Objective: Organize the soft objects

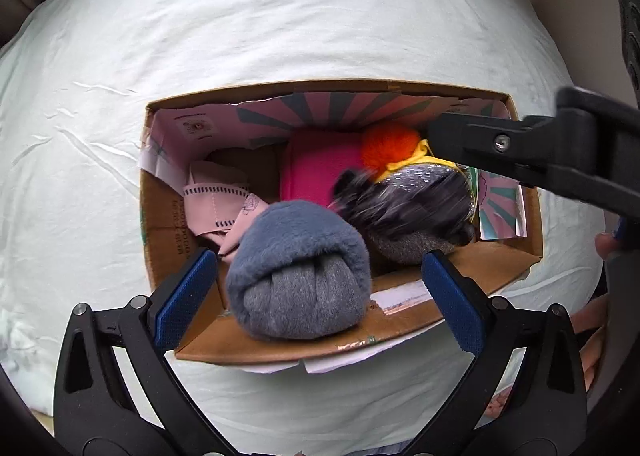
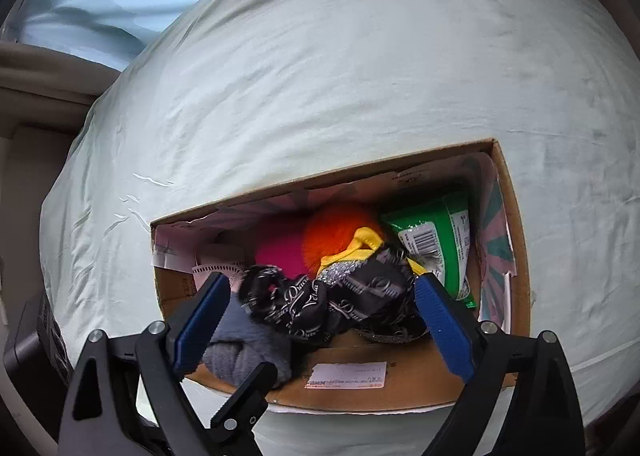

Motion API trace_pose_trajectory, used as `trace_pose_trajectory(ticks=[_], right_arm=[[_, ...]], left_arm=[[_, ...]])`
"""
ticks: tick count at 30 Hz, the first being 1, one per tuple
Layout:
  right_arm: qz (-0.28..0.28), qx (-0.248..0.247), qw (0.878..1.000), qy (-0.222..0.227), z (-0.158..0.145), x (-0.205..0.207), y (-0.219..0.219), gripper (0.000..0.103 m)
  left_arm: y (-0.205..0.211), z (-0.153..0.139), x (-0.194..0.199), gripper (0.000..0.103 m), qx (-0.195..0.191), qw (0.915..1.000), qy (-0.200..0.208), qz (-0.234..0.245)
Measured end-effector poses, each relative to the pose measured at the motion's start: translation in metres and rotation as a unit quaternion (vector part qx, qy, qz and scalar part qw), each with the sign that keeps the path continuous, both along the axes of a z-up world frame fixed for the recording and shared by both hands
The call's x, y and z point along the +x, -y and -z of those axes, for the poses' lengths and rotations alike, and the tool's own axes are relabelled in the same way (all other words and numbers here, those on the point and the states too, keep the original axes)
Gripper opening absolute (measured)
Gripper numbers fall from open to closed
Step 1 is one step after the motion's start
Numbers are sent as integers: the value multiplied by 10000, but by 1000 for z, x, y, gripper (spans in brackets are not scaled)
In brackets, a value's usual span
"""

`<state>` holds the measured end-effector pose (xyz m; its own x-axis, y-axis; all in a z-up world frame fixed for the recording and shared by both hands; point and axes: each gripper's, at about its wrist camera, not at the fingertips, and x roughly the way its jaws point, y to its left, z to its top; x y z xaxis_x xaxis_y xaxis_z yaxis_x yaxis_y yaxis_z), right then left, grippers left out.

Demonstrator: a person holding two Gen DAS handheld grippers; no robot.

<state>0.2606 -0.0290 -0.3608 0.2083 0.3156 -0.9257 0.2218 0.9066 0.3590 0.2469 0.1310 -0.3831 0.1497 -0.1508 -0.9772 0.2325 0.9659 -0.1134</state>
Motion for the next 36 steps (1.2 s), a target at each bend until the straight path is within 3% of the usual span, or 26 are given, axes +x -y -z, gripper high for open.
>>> trace_pose_trajectory(ticks=[12, 17, 23, 27, 36], right_arm=[[0, -110, 9994, 315, -39, -34, 8, 92], [-68, -202, 9988, 439, -67, -45, 13, 92], [-289, -668, 9913, 1098, -128, -67, 24, 92], [-442, -1033, 9791, 1694, -179, -90, 35, 92], [-423, -1527, 9435, 2911, -282, -151, 70, 92]], left_arm=[[-14, -50, -24, 102, -85, 9990, 433, -69], [-15, -91, -32, 102, -127, 9972, 714, -174], [-8, -154, -50, 102, -197, 9927, 1149, -321], [-1, -205, -69, 102, -336, 9846, 1630, -531], [28, -312, -126, 102, -330, 9547, 2851, -790]])
